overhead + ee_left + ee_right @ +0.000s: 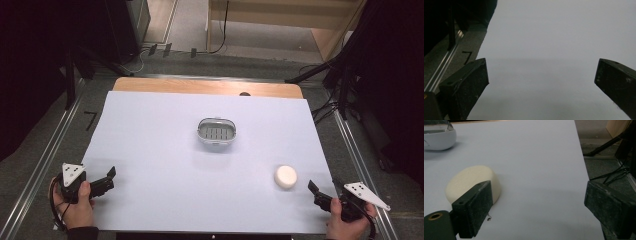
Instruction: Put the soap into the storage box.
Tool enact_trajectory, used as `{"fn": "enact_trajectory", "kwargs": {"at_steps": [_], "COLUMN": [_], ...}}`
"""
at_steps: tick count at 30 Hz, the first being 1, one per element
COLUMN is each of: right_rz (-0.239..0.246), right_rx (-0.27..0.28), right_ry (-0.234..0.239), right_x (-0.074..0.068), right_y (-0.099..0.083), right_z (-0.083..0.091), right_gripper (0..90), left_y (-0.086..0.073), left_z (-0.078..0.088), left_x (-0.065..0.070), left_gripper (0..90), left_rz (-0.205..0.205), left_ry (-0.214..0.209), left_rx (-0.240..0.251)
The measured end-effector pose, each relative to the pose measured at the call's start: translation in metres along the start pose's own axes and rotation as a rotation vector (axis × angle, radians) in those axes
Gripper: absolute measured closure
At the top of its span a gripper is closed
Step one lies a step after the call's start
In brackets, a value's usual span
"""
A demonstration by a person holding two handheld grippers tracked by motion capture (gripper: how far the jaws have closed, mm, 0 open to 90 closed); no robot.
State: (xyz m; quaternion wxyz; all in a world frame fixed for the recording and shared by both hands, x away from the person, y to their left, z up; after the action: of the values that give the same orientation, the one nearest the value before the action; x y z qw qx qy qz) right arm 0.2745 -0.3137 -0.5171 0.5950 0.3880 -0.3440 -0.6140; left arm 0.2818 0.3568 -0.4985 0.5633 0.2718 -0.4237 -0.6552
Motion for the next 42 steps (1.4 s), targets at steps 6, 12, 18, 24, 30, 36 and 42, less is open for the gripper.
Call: {"fn": "enact_trajectory", "kwargs": {"at_steps": [6, 12, 18, 24, 30, 36, 42], "right_rz": [0.066, 0.09, 0.175, 0.211, 0.238, 0.281, 0.323], "right_rx": [-0.033, -0.08, -0.141, -0.166, -0.207, -0.243, -0.28], "right_ry": [0.015, 0.029, 0.041, 0.058, 0.086, 0.105, 0.122], "right_x": [-0.007, -0.012, -0.019, -0.024, -0.027, -0.029, -0.033], "right_y": [-0.001, -0.001, 0.0, 0.006, 0.005, 0.01, 0.014], "right_z": [-0.003, -0.003, -0.005, -0.004, -0.007, -0.009, -0.011], "right_gripper": [12.7, 12.9, 12.7, 12.8, 12.8, 12.8, 12.8], "left_y": [0.0, 0.0, -0.001, -0.001, -0.001, -0.001, -0.001], "left_z": [0.0, 0.0, -0.001, 0.0, -0.001, -0.001, -0.001], "left_x": [-0.001, 0.0, 0.001, 0.001, 0.002, 0.002, 0.001], "left_gripper": [0.0, 0.0, 0.0, 0.0, 0.1, 0.1, 0.1], "left_rz": [0.008, -0.004, -0.012, -0.004, -0.014, -0.014, -0.011], "left_ry": [-0.009, -0.008, -0.012, -0.026, -0.026, -0.024, -0.019], "left_rx": [0.002, -0.003, -0.018, -0.009, -0.017, -0.017, -0.012]}}
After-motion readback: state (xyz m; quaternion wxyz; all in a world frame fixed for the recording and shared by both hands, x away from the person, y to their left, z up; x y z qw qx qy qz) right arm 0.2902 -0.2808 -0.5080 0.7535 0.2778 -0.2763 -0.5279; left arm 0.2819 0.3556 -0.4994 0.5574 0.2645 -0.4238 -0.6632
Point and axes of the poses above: each handheld gripper's, and its own axes: z roughly backward along the jaws, y roughly out of its top, x roughly to its right, the point moved 7 cm from there along -z, roughly forward along the jaws, and after that the axes turned 13 degrees about -y, right-handed, at the moved point
